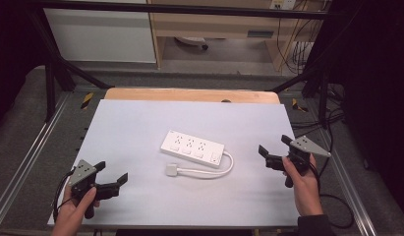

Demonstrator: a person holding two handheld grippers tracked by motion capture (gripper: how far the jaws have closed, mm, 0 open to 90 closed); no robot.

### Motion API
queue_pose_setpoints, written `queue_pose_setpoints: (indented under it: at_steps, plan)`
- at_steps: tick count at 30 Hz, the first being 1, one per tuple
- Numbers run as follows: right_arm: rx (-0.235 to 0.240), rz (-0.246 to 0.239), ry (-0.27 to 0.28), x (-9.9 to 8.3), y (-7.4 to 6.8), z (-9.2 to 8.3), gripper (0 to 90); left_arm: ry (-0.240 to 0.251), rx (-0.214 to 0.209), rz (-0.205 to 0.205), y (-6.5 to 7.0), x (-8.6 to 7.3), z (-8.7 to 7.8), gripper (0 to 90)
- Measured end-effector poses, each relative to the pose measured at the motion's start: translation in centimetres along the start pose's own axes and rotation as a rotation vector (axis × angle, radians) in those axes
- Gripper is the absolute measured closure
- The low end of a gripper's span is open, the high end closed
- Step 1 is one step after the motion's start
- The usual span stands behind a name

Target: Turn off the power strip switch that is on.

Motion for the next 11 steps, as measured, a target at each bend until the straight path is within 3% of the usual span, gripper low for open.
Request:
queue_pose_setpoints:
  at_steps: [4, 8, 11]
  plan:
    - [-0.024, 0.003, -0.030, -2.0, 0.6, 0.5, 2.0, -0.002, -0.002, 0.004, 0.1, 0.0, 0.0, 5.3]
    - [-0.017, -0.011, -0.068, -3.8, 0.4, 0.8, 3.2, -0.003, -0.004, 0.006, 0.1, 0.0, 0.0, 5.2]
    - [-0.004, -0.049, -0.140, -5.5, -0.1, 1.4, 2.9, -0.005, -0.008, 0.006, 0.2, 0.0, 0.1, 5.3]
Point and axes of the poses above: each handheld gripper's, and its own axes: z roughly forward along the jaws, x roughly out of its top, y roughly to its right, the point moved 8 cm from there along z, roughly forward along the jaws, and after that the axes turned 13 degrees about -x, right-handed, at the moved point
